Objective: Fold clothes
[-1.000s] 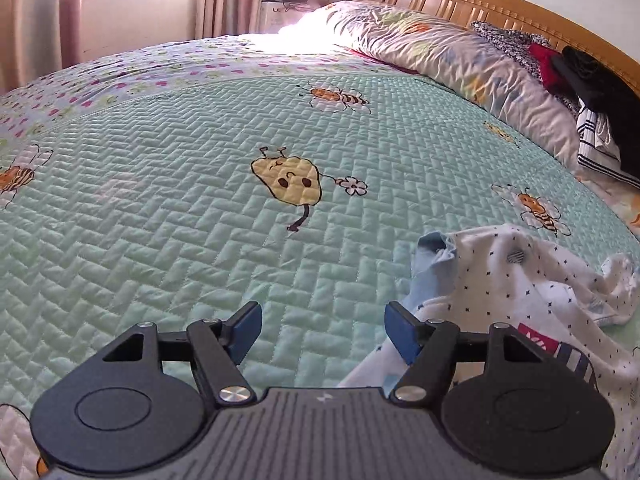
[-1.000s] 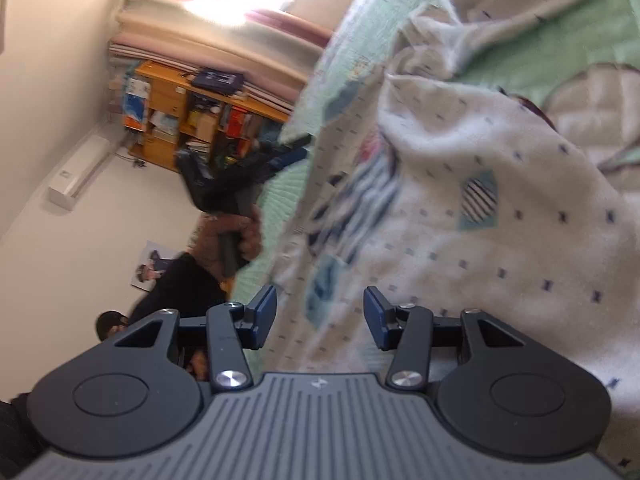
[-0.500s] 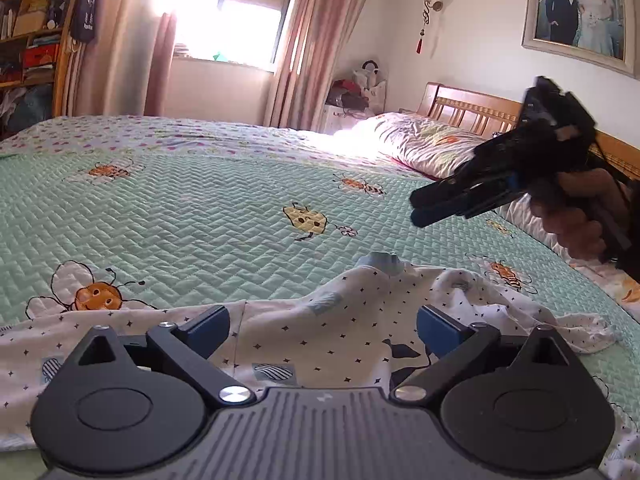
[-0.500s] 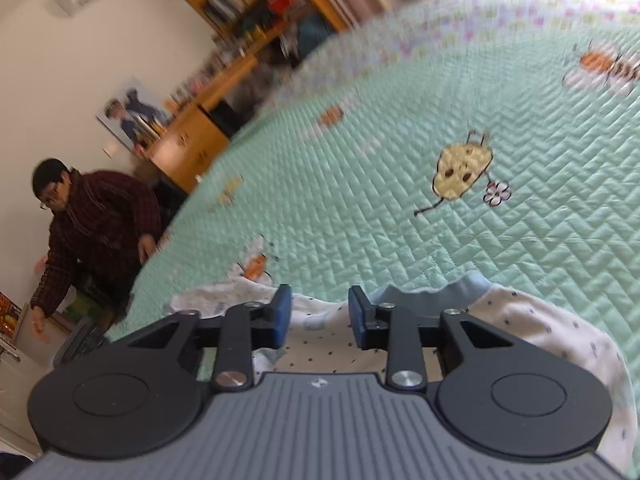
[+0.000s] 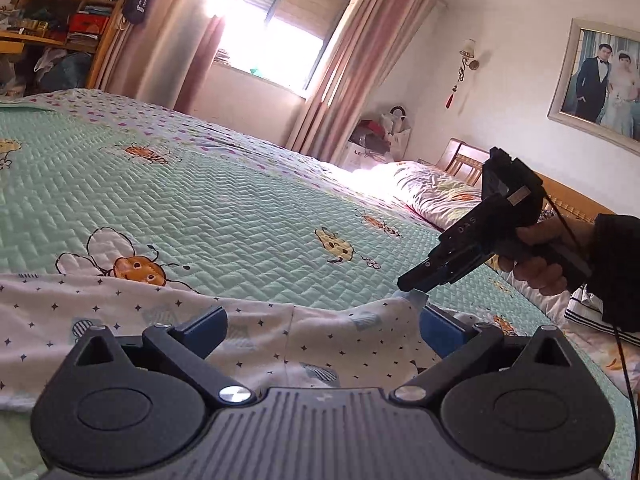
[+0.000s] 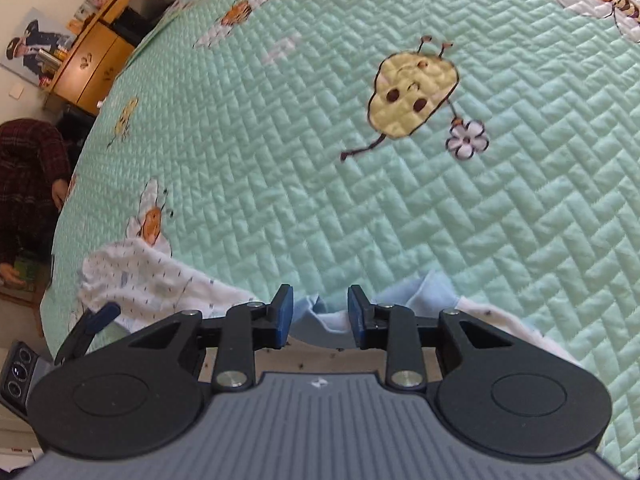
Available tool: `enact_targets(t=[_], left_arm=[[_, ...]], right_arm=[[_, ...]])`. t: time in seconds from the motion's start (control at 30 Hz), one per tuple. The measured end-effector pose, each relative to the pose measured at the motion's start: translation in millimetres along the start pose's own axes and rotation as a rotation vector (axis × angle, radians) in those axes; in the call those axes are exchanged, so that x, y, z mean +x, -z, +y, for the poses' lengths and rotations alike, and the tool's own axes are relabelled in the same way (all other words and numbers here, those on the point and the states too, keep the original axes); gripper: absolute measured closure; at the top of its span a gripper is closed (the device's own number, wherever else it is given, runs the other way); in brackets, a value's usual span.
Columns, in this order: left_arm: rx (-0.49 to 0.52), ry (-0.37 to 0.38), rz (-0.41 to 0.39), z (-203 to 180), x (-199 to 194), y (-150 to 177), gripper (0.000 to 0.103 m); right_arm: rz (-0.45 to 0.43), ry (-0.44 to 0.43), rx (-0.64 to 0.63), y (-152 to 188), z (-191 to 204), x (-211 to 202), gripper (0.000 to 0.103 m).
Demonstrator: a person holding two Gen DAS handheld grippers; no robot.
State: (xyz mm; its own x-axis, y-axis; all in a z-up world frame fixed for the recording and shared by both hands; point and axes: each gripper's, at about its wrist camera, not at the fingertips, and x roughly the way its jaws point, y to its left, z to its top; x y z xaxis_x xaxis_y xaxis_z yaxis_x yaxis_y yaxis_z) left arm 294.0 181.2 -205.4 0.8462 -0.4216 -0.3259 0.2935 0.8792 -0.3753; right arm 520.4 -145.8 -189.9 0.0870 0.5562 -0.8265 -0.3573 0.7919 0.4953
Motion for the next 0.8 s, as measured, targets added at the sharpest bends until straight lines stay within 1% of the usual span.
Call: enact_targets(t=[0.13,0.23,0.3,0.37,0.43,0.5,0.53,0.57,0.67,0.7,0.73,0.77,0.8], left_arm=[[-0.006,-0.012,0.008,4,3,3,0.001],[-0.01,-0.018,0.013,6,4,5,0.001],[-0.012,-0.017,0.016,7,5,6,0.001],[-0.013,-0.019,0.023,8,7,8,0.001],[-0.014,-0.021,0.028,9,8,9,0.001],[-0.016,-0.02,0.026,8,7,8,0.001],[-0.017,-0.021,0.027,8,7,9,0.001],[-0.019,-0.021,0.028,8,7,9,0.001],[-0.025,-0.025,0.031,10,8,9,0.001],[-0.03,-0.026,0.033,10,9,9,0.001],[-0.035,-0.027,0.035,11,9,10,0.001],[-0.04,-0.028,0.037,12,9,10,0.001],[-0.046,-0.03,0.039,13,9,10,0.001]], right_arm=[[0.043,-0.003,-0.056,20,12,-7,0.07],[0.067,-0.001,-0.068,34,11,2,0.07],[0.063,-0.012,-0.085,43,12,7,0.069],[0.032,-0.042,-0.078,50,11,10,0.069],[-0.021,-0.086,-0.035,52,6,11,0.068],[-0.071,-0.135,0.008,52,0,11,0.061],[-0.095,-0.16,0.031,51,-3,12,0.055],[-0.111,-0.185,0.055,50,-5,13,0.052],[-0.121,-0.229,0.108,46,-10,23,0.052],[-0.123,-0.237,0.109,46,-9,25,0.053],[-0.128,-0.239,0.105,47,-8,26,0.066],[-0.136,-0.239,0.102,47,-6,26,0.085],[-0.154,-0.239,0.099,47,-4,25,0.092]])
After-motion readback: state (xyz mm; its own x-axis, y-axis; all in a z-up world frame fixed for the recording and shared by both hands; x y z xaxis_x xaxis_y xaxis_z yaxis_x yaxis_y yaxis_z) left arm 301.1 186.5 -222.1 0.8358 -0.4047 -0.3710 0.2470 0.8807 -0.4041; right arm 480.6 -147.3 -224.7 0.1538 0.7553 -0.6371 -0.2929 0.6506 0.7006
